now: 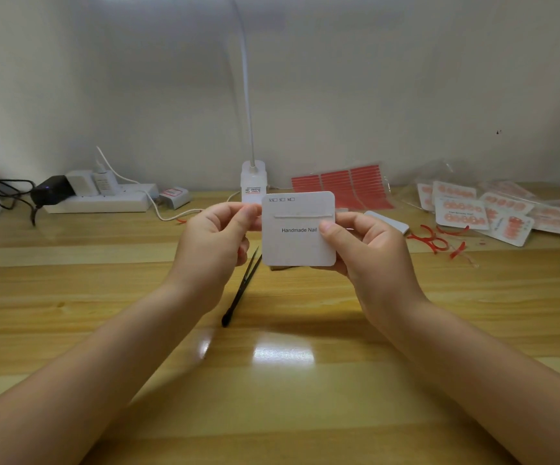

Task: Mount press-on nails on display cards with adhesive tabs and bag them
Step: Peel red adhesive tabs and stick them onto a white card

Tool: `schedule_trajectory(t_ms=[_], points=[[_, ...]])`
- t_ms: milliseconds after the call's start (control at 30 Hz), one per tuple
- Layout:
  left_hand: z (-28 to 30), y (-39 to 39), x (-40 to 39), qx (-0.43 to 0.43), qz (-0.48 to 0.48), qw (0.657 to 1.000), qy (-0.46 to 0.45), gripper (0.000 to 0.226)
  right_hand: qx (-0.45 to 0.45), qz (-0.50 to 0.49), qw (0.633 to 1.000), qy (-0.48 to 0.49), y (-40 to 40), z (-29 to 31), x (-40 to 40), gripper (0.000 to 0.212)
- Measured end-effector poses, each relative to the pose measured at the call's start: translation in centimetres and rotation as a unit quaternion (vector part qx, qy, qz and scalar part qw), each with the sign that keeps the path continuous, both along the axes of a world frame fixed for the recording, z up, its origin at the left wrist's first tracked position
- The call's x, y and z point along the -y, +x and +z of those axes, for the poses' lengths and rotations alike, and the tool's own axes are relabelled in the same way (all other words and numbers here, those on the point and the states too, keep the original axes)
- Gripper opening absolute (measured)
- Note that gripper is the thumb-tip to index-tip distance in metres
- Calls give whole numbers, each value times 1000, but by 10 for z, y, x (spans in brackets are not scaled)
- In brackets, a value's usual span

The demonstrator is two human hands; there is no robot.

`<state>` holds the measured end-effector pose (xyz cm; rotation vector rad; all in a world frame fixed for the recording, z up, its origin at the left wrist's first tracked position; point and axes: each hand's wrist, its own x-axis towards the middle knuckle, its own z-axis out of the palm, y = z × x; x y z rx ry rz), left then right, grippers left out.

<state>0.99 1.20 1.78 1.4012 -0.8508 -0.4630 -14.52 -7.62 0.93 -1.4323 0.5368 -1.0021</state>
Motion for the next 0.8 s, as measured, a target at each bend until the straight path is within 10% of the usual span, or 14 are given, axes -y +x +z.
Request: schedule_trajectory(t_ms=[800], points=[[3, -5, -1, -216, -144, 964, -66, 41, 24, 75, 997, 14, -6, 11, 7, 14]])
